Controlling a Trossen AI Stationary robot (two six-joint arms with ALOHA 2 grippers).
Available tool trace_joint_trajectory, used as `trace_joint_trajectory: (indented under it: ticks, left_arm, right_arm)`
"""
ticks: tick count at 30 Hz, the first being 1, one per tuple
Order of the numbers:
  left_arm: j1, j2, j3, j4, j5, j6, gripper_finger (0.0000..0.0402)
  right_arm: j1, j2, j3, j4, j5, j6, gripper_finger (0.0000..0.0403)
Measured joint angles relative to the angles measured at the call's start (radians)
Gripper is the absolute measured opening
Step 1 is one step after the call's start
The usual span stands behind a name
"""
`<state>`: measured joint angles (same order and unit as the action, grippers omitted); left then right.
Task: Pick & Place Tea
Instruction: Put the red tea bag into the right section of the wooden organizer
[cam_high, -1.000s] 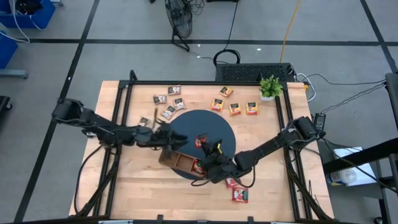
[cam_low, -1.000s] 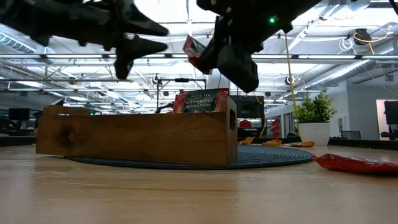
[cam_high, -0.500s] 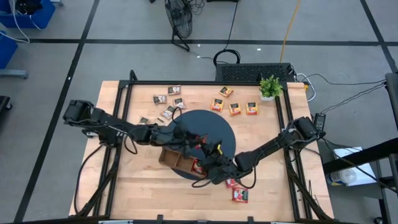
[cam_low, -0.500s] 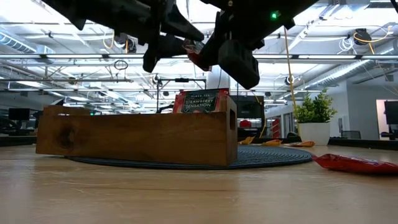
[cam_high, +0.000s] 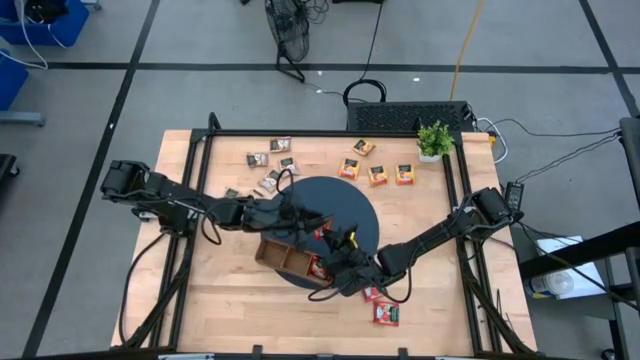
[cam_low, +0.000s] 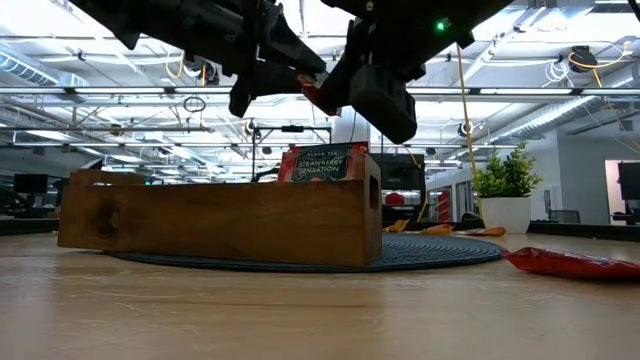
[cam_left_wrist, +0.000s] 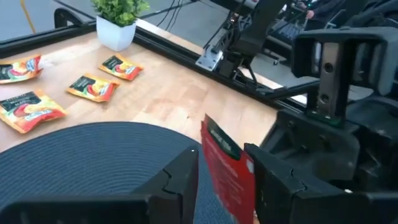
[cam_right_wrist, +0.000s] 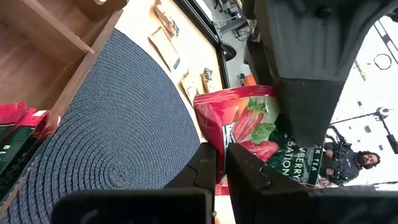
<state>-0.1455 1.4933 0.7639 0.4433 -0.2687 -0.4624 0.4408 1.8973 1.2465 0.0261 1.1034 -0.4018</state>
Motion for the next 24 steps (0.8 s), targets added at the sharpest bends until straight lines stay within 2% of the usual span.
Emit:
trace_joint_trajectory:
  ticks: [3,8,13,17,20,24]
  left_arm:
    - [0.0,0.0,0.0,0.0,0.001,0.014,0.0113]
    - [0.007,0.0,0.0,0.014,0.017,0.068,0.0016]
    - [0.006,-0.003,-0.001,0.006,0.018,0.154,0.0004]
    - [0.008,-0.054,0.001,0.022,-0.008,0.261,0.0003]
    - [0.007,-0.095,0.0,-0.021,-0.013,0.348,0.0003]
    - [-0.015,-0.143,-0.001,-0.101,0.11,0.491,0.0002]
  right_arm:
    - [0.0,0.0,0.0,-0.001,-0.001,0.029,0.0015]
    - [0.001,0.0,0.001,-0.001,-0.013,0.073,0.0018]
    - [0.011,-0.001,0.002,0.0,-0.073,0.24,0.0029]
    - [0.039,-0.001,0.002,-0.012,-0.098,0.417,0.0044]
    - [0.069,0.0,0.002,-0.008,-0.1,0.488,0.0051]
    - [0.118,-0.001,0.002,-0.016,-0.082,0.533,0.0055]
